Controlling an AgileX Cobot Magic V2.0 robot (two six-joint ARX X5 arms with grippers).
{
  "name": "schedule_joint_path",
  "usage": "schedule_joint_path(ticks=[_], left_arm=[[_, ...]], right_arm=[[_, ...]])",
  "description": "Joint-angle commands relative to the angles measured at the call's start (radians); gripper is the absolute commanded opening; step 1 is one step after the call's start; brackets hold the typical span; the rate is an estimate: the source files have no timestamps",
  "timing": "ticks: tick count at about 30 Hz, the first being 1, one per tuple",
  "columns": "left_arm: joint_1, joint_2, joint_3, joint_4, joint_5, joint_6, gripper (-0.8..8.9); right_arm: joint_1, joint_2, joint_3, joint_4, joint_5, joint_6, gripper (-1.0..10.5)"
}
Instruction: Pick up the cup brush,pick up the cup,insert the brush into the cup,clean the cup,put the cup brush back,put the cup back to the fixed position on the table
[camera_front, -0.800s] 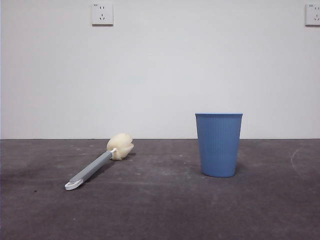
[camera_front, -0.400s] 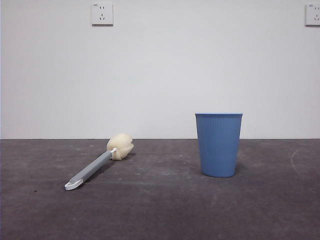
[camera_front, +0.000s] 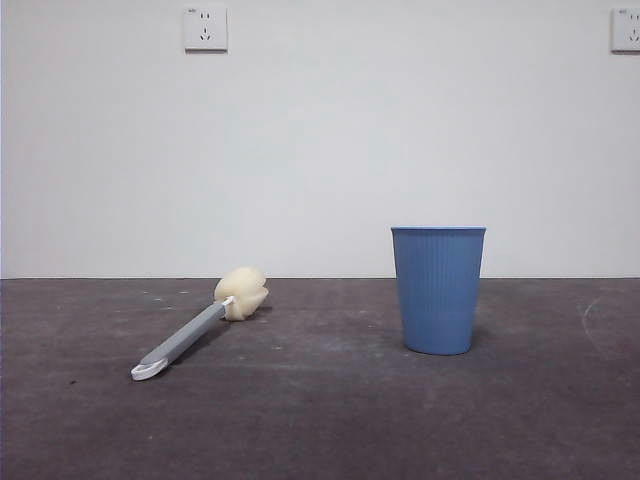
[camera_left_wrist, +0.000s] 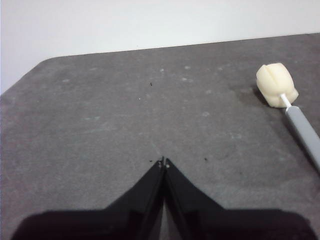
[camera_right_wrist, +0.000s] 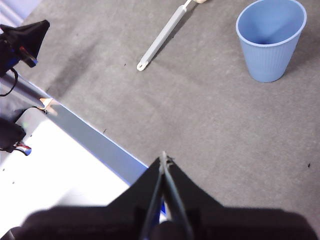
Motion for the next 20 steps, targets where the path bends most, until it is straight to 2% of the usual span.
schedule_joint_path(ticks=[1, 20], left_arm=[[0.003, -0.005, -0.014, 0.008, 0.004, -0.062, -0.03], [0.005, -0.004, -0.014, 0.007, -0.002, -0.061, -0.03]], right_arm=[[0.002, -0.002, 0.000, 0.003, 0.003, 0.003, 0.0], [0.002, -0.002, 0.000, 0.005, 0.003, 0.003, 0.0]])
